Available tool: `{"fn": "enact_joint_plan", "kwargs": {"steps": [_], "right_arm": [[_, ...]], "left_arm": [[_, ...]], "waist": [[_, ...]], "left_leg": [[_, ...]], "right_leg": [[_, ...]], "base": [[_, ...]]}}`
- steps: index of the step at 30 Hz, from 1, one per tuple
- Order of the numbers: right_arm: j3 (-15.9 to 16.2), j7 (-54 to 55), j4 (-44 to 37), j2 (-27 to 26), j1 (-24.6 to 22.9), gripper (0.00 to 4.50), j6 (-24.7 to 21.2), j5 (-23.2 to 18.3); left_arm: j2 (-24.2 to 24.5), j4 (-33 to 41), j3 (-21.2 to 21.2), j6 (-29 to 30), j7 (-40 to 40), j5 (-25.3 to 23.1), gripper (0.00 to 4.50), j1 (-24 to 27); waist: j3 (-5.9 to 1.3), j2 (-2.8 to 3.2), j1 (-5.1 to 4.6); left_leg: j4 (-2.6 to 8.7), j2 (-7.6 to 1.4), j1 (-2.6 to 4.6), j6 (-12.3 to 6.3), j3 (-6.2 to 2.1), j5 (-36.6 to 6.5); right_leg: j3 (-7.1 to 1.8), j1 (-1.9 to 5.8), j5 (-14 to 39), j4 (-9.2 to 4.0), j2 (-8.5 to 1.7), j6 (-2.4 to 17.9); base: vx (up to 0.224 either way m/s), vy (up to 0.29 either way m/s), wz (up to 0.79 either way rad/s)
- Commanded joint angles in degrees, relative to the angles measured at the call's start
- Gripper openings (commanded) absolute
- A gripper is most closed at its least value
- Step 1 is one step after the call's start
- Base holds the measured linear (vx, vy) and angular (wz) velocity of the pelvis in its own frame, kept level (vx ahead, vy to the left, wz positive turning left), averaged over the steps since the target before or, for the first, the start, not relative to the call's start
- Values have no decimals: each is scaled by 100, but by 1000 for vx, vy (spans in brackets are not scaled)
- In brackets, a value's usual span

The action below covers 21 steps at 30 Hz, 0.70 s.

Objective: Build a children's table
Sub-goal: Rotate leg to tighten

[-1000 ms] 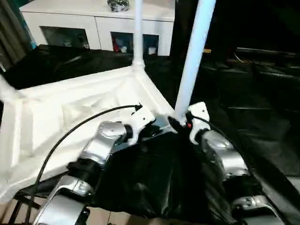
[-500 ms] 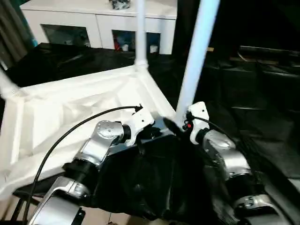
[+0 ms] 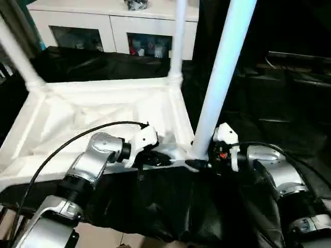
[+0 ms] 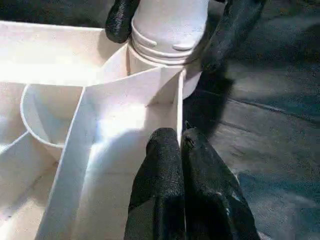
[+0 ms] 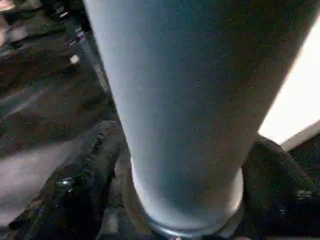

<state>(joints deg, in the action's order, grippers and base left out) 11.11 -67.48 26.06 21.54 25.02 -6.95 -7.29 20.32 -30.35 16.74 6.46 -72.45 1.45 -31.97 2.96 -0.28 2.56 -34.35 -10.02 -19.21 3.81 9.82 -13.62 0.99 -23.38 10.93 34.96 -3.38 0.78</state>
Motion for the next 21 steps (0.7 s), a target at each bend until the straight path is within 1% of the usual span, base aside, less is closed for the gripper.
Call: {"fn": "enact_joint_plan", "kwargs": {"steps": [1,3,5,6,10,12,13,14,15,17,18,19,20,21], "right_arm": [[440,-431,-130,-111,-55,321,36,-35],[466,-505,-94,-107,-50,314,31,-9],[446,-524,-108,-120,-58,288,-26,-62],[431,-507,-106,-133,-62,283,-31,-72],[265,-229,-44,-276,-81,270,-21,-118],[65,423,139,-503,-45,268,-44,-50],[-31,841,267,-641,-27,267,58,42],[-110,1176,363,-766,-20,267,67,92],[-139,1296,395,-813,-17,267,46,105],[-275,2039,569,-1064,21,266,41,248],[-331,2399,649,-1195,47,266,37,314],[-359,2595,693,-1266,67,266,21,350],[-445,3127,820,-1463,141,265,-90,428],[-523,3469,913,-1611,203,265,-98,441]], "left_arm": [[-40,75,5,18,26,82,0,-116],[23,54,24,-10,-59,66,0,-117],[36,20,5,-23,-103,66,0,-124],[31,15,-6,-27,-97,67,0,-125],[-11,16,-29,-27,-13,82,0,-125],[-113,-17,-48,-63,221,26,0,-127],[-204,-71,-54,-86,480,-69,0,-147],[-301,-132,-43,-24,744,-173,0,-177],[-339,-153,-36,11,837,-210,0,-188],[-572,-236,-56,30,1262,-299,0,-235],[-697,-265,-69,52,1439,-315,0,-253],[-759,-283,-72,56,1534,-331,0,-264],[-910,-358,-61,71,1839,-422,0,-309],[-1018,-388,-51,88,2005,-461,0,-328]], "waist": [[-333,-32,13],[-333,-30,16],[-335,-25,40],[-335,-28,37],[-334,-37,45],[-324,-32,25],[-322,-42,-1],[-322,-37,-20],[-304,-32,-61],[-298,-35,-88],[-306,-36,-87],[-307,-11,-98],[-307,7,-110],[-311,-2,-109]], "left_leg": [[375,-296,-58,-597,-25,-278],[376,-294,-49,-572,-22,-305],[377,-294,-49,-546,-25,-297],[378,-294,-51,-540,-24,-293],[380,-286,-54,-507,-26,-292],[390,-277,-58,-448,-28,-333],[403,-266,-58,-375,-42,-432],[402,-267,-55,-337,-41,-451],[419,-261,-55,-262,-47,-554],[428,-250,-45,-174,-50,-669],[425,-249,-39,-152,-52,-655],[427,-246,-38,-129,-49,-636],[429,-240,-44,-106,-52,-640],[429,-239,-43,-99,-55,-628]], "right_leg": [[-198,343,290,-318,-416,1769],[-200,339,346,-326,-419,1764],[-201,340,356,-323,-417,1747],[-202,341,340,-323,-416,1748],[-203,346,381,-328,-417,1723],[-208,329,493,-345,-423,1692],[-205,342,672,-365,-424,1649],[-210,334,731,-375,-427,1626],[-210,330,911,-405,-419,1583],[-217,323,1193,-437,-411,1464],[-216,325,1208,-431,-412,1439],[-222,320,1191,-444,-409,1422],[-220,319,1152,-438,-396,1421],[-218,323,1127,-436,-396,1411]], "base": [[0,0,0],[0,0,0],[0,0,0],[0,0,0],[0,0,0],[0,0,0],[0,0,0],[0,0,0],[0,0,0],[0,0,0],[0,0,0],[0,0,0],[0,0,0],[0,0,0]]}}
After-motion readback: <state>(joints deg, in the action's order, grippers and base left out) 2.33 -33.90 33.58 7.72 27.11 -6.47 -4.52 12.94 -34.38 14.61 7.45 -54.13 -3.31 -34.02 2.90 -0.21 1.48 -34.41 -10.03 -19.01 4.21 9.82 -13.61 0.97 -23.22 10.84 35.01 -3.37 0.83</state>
